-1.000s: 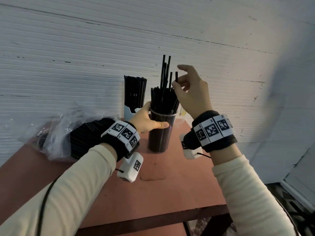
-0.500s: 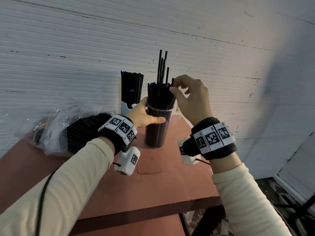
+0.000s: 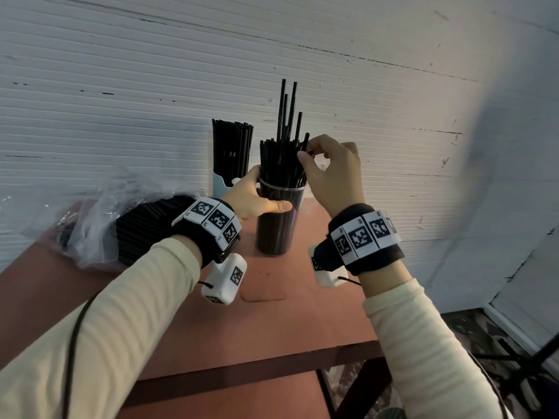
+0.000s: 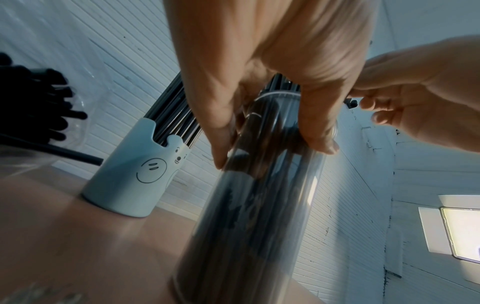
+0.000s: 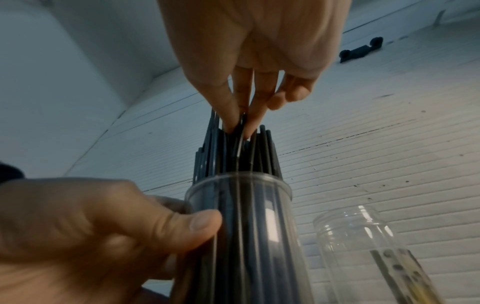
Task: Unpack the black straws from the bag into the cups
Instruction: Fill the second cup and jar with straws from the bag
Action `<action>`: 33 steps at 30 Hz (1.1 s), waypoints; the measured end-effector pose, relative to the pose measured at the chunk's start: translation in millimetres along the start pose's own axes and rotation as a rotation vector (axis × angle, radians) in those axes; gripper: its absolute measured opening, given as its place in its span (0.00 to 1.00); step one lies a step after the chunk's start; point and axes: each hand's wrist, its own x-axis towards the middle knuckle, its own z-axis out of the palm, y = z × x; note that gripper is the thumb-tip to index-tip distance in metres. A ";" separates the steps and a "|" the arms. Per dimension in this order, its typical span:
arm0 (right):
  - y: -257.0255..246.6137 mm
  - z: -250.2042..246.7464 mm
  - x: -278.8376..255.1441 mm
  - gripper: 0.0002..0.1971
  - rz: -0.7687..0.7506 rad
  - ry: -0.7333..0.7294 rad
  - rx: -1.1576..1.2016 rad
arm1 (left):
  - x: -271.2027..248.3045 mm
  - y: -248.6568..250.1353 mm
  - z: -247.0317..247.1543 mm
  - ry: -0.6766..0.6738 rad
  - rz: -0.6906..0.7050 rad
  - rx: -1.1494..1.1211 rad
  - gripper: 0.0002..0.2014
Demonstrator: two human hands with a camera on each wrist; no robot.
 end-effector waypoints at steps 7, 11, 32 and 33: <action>2.7 7.9 7.2 0.15 -0.034 0.034 -0.041 | 0.5 -0.9 -0.7 -0.007 0.001 -0.005 0.44; 0.9 4.1 11.4 0.31 -0.232 -0.077 -0.024 | 0.6 -2.1 -0.4 0.001 0.007 0.005 0.44; -28.6 -7.7 40.9 0.04 -0.187 0.063 0.085 | 2.1 -2.5 0.5 0.013 0.017 0.018 0.43; -25.6 -7.3 39.4 0.03 -0.162 0.052 0.070 | 2.4 -2.2 0.8 0.014 0.013 0.017 0.43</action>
